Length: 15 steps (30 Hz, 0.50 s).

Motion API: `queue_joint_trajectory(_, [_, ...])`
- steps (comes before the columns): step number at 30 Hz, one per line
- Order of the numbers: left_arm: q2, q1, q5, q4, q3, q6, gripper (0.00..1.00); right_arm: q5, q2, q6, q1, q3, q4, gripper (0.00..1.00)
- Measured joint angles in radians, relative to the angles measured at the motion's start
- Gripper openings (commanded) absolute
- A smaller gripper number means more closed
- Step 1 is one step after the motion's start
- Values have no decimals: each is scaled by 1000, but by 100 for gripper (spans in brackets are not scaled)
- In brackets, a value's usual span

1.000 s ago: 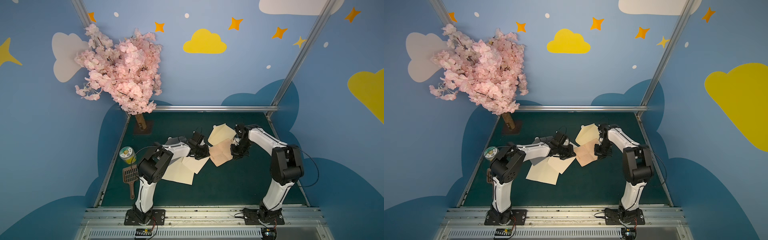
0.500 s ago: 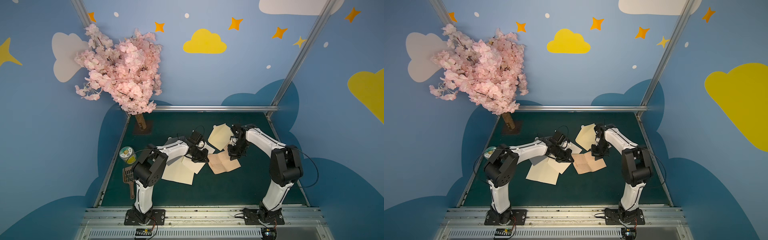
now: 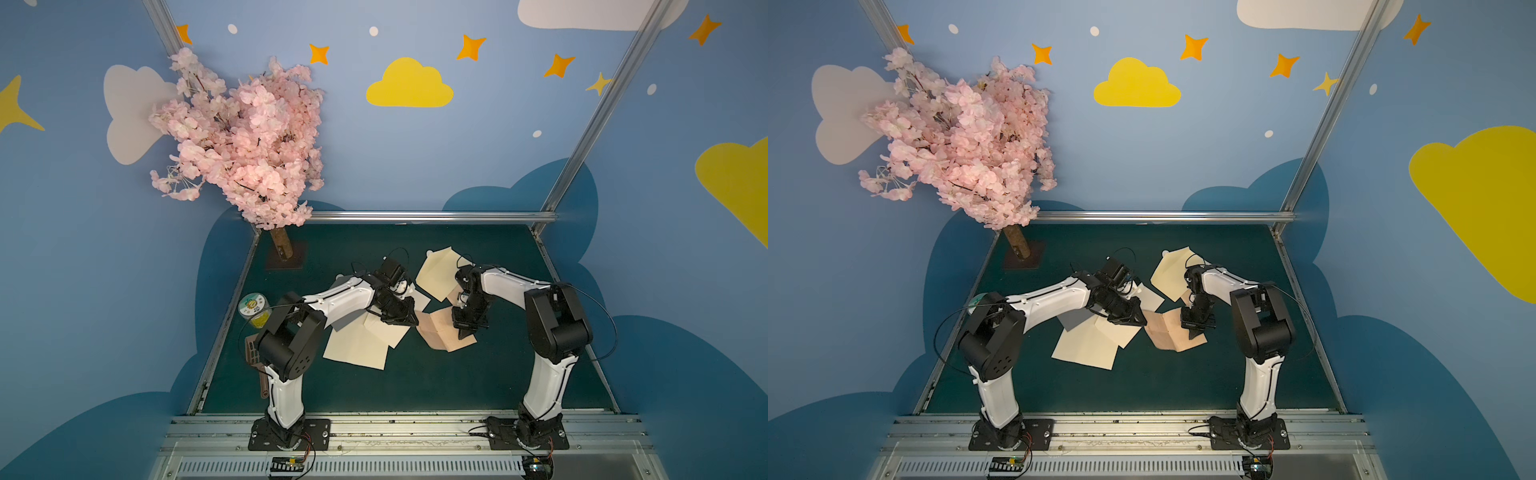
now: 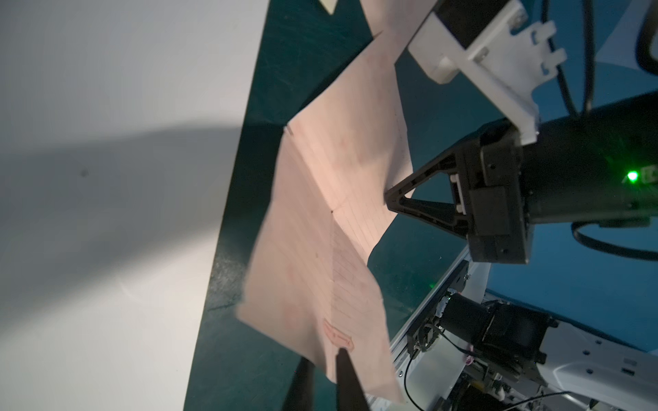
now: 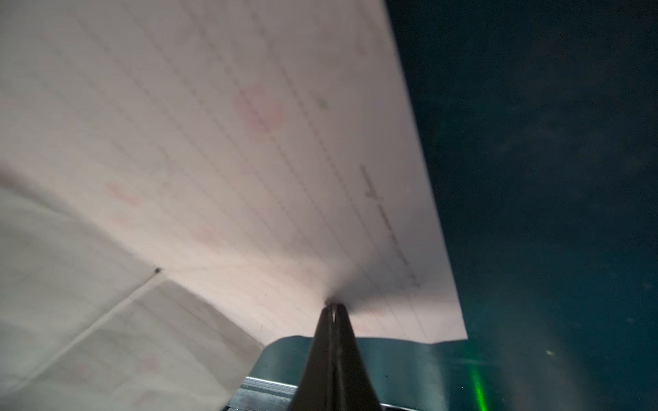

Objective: Fold the letter paper in half and place it into the envelope
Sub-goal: Fold the letter paper at the center of the board.

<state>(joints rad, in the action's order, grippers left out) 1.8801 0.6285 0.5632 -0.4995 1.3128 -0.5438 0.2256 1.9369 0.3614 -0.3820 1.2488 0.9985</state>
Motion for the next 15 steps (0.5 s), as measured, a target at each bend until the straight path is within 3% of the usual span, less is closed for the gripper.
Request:
queue_joint_trajectory(3, [4,0,31,53,0,-48,47,7,-2,10,2,-5,-6,0])
queue_joint_trajectory(15, [63,21,113,402,0,-304,47,54,-11,28,19,-25,-26,0])
